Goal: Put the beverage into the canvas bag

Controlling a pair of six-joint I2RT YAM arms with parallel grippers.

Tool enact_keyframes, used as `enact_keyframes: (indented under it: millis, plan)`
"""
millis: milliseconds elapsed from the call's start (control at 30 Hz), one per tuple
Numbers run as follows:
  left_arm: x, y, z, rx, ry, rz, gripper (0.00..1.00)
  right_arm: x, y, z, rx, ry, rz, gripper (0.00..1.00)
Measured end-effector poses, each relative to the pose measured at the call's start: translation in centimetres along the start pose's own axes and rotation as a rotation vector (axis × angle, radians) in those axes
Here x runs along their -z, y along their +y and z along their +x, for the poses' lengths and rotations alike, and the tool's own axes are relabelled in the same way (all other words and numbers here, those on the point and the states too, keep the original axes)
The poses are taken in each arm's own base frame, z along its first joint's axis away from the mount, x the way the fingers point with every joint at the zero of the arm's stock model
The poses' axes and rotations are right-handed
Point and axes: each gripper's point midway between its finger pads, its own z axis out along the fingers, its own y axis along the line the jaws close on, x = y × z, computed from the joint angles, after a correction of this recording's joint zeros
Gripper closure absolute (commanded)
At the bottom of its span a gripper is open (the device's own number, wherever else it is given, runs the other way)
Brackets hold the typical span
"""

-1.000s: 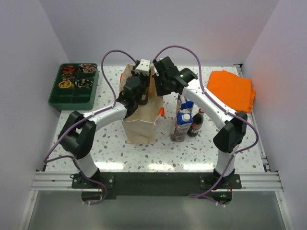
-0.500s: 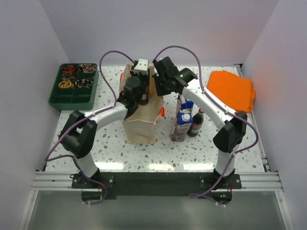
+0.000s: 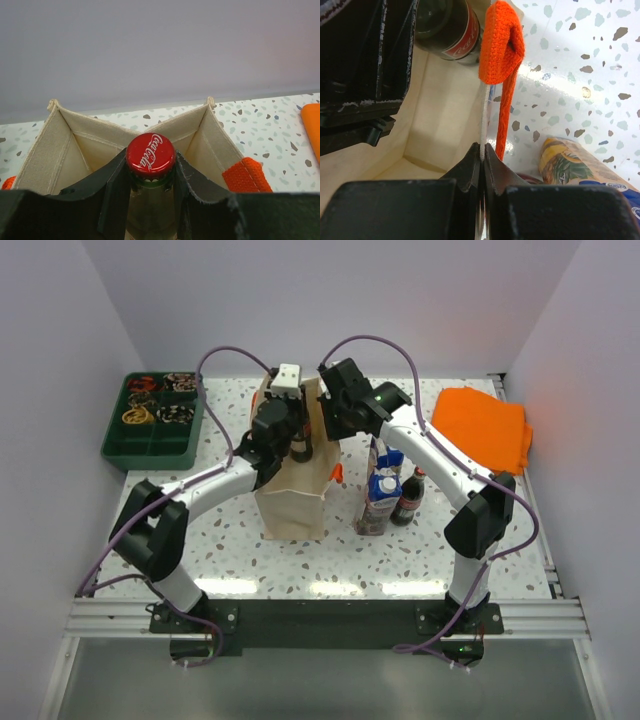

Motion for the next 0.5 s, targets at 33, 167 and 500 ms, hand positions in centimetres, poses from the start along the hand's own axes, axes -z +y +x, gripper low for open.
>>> enact_keyframes:
  millis: [33, 167, 500]
  plan:
    - [0.0, 0.0, 0.0, -0.001, 0.003, 0.003, 0.58, 0.0, 0.0, 0.0, 0.0, 0.0, 0.0, 0.95]
    - [0.2, -0.2, -0.1, 0.005, 0.007, 0.015, 0.51, 0.0, 0.0, 0.0, -0.001, 0.0, -0.001, 0.83]
    - [1.0, -0.2, -1.6, 0.035, -0.019, 0.028, 0.46, 0.0, 0.4, 0.2, -0.002, 0.009, -0.022, 0.57]
